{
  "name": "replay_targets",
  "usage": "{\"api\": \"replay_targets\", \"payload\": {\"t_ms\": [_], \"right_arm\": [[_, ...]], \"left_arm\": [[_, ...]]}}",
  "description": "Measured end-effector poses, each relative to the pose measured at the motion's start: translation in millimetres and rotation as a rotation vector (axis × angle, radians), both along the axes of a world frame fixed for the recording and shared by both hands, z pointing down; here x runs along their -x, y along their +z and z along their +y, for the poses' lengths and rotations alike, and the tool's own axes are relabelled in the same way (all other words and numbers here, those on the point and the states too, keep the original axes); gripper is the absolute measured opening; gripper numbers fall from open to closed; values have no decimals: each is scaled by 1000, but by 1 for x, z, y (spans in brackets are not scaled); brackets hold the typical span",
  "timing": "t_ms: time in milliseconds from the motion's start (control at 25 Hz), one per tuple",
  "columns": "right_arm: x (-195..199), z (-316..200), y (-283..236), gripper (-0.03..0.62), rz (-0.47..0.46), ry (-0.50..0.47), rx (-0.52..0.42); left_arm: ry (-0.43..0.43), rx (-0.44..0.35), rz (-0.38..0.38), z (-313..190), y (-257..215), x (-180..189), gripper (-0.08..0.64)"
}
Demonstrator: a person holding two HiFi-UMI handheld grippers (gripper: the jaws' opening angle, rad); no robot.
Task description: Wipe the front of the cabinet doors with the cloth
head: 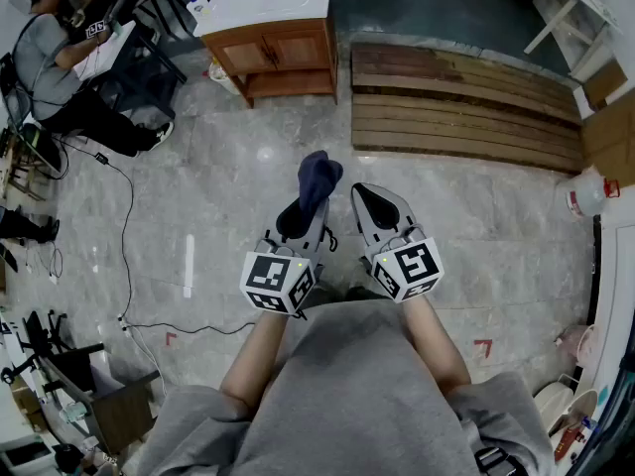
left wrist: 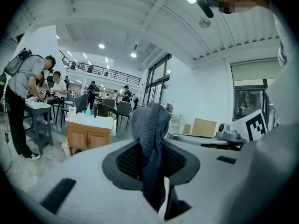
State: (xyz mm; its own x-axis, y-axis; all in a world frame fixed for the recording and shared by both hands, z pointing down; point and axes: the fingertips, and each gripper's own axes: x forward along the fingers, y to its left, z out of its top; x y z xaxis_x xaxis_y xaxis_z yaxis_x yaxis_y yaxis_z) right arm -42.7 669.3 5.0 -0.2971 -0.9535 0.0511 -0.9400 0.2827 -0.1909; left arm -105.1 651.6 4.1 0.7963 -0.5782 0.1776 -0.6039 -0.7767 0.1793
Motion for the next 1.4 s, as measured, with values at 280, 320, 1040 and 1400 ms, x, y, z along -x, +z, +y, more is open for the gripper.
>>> {"api": "replay_targets", "payload": {"t_ms": [280,320,1040,1400], "right_arm": [[-18,-6,6,11,-31,-11,4],[-20,-7,8,11,-41,-15,10],[-23,-128,37,12,-27,-50,92],[-15,-215,38,12,-13,-33,124]], "left_arm": [[-1,19,-16,-2,10,-18,87],[0,22,-19,-3,11,-19,87],[-16,94,-3,-130,38,-26,87],[6,129,15,-217,41,-22,87]]}}
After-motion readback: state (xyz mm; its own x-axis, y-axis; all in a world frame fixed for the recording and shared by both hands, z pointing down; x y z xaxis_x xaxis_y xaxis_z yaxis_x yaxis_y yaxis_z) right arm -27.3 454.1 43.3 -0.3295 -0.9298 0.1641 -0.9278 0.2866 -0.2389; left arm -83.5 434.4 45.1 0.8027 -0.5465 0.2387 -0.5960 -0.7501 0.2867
